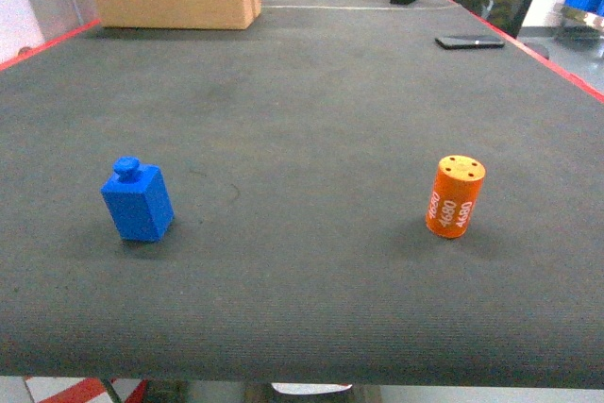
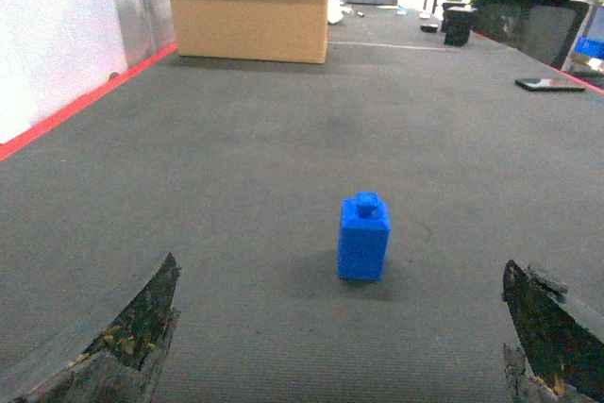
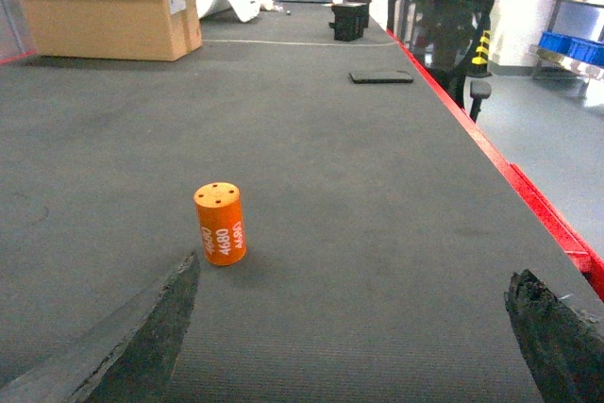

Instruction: Sort blue parts and orange caps into right shelf containers

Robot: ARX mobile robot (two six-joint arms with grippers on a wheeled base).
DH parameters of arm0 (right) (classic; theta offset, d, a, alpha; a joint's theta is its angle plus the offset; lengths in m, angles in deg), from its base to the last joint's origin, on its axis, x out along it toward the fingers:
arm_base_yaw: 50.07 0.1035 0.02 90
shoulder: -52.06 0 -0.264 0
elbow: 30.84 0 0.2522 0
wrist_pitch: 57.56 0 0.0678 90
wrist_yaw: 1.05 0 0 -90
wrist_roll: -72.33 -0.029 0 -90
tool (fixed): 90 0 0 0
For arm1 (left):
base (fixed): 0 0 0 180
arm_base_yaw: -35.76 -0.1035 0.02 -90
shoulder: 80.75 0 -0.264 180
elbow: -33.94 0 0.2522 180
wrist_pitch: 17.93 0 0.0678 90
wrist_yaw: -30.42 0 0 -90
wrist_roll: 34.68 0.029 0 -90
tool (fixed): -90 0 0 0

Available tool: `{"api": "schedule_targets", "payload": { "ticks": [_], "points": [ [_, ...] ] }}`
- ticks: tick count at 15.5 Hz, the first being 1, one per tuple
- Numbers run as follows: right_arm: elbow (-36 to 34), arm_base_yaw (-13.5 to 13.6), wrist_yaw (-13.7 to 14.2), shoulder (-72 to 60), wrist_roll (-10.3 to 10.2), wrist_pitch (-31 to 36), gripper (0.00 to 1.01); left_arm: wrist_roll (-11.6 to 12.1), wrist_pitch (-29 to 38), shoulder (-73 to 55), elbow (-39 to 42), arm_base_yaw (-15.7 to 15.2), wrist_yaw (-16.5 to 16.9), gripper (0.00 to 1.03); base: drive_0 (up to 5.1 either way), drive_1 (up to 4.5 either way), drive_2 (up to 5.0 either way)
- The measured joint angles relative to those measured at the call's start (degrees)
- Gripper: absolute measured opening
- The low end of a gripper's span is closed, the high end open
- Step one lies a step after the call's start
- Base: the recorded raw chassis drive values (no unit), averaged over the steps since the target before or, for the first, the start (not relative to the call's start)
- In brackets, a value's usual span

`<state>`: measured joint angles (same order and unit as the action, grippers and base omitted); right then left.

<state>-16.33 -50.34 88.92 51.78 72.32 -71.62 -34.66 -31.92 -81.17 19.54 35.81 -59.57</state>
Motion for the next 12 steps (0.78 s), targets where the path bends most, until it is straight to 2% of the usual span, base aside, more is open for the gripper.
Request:
{"api": "schedule_targets", "payload": {
  "ticks": [12],
  "points": [
    [0.0, 0.0, 0.0, 0.0, 0.0, 0.0, 0.98, 0.0, 0.0, 0.0, 0.0, 0.0, 0.0, 0.98, 0.0, 0.00, 0.0]
  ]
}}
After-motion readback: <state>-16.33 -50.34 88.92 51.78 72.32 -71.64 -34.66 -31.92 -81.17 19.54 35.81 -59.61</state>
